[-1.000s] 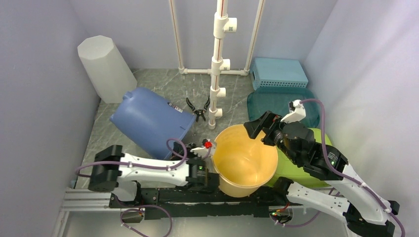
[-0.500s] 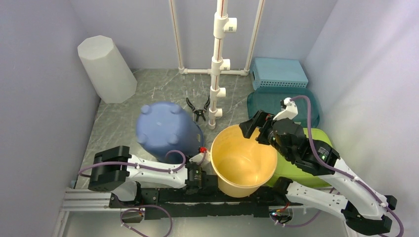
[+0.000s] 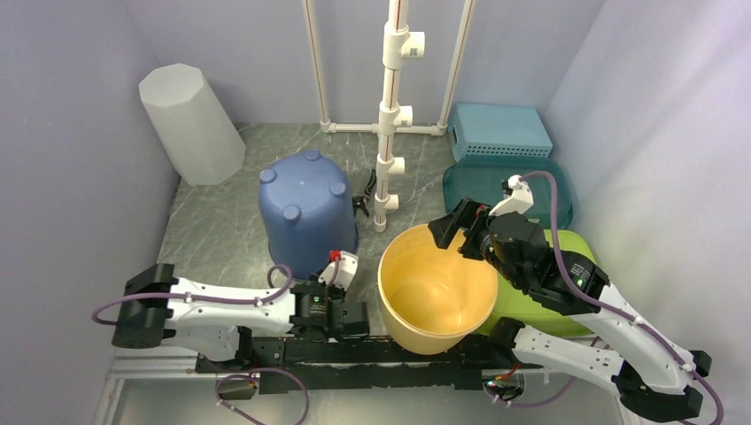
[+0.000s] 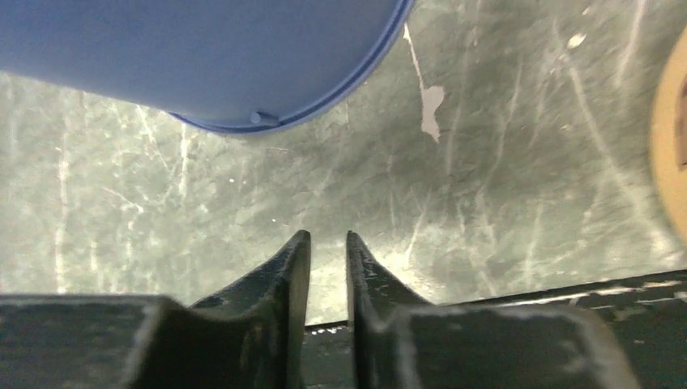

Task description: Turn the large container upside down

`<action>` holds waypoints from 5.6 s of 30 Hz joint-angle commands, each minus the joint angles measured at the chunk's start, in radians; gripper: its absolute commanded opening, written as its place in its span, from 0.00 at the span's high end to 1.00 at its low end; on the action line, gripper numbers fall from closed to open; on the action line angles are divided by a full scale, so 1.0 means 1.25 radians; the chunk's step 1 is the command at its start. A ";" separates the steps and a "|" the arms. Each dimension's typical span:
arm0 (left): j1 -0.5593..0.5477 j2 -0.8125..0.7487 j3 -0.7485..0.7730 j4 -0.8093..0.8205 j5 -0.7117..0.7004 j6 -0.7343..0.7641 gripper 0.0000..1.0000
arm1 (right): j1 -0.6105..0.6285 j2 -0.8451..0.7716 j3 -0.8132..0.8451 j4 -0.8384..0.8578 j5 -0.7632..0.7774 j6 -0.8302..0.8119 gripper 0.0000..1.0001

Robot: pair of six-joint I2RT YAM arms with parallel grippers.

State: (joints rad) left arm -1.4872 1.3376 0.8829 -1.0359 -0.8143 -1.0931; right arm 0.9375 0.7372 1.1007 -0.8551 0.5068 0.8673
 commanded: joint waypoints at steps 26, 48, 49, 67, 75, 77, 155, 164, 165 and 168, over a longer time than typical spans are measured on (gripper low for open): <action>0.475 -0.007 0.108 0.309 0.290 0.171 0.20 | -0.001 -0.034 0.024 -0.047 0.029 -0.001 0.00; 0.928 0.096 0.201 0.499 0.726 0.521 0.23 | 0.000 -0.060 0.051 -0.326 0.069 0.039 0.00; 0.928 0.069 0.188 0.503 0.742 0.514 0.23 | -0.001 -0.061 0.059 -0.337 0.075 0.039 0.00; 0.927 -0.222 0.119 0.437 1.034 0.407 0.21 | 0.000 -0.031 0.149 -0.437 0.102 0.000 0.00; 0.927 -0.307 0.060 0.462 1.137 0.327 0.19 | -0.001 -0.015 0.006 -0.334 -0.048 -0.009 0.27; 0.926 -0.320 0.052 0.450 1.158 0.317 0.20 | -0.001 0.001 -0.004 -0.291 -0.076 -0.023 0.38; 0.926 -0.588 0.008 0.116 0.918 0.282 0.15 | -0.003 0.104 -0.267 0.065 -0.187 0.073 0.11; 0.926 -0.584 -0.003 0.145 0.944 0.274 0.15 | -0.005 -0.053 -0.121 -0.127 -0.078 0.109 0.08; 0.927 -0.581 -0.006 0.151 0.948 0.273 0.15 | -0.005 -0.071 -0.111 -0.112 -0.093 0.093 0.08; 0.926 -0.569 -0.012 0.168 0.966 0.272 0.15 | -0.005 -0.121 -0.098 -0.023 -0.201 0.040 0.08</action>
State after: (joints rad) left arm -0.3290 0.6086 0.8783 -0.8948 0.3450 -0.7391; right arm 0.9298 0.6518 0.9279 -0.9409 0.3435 0.9775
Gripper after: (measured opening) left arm 0.849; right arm 0.919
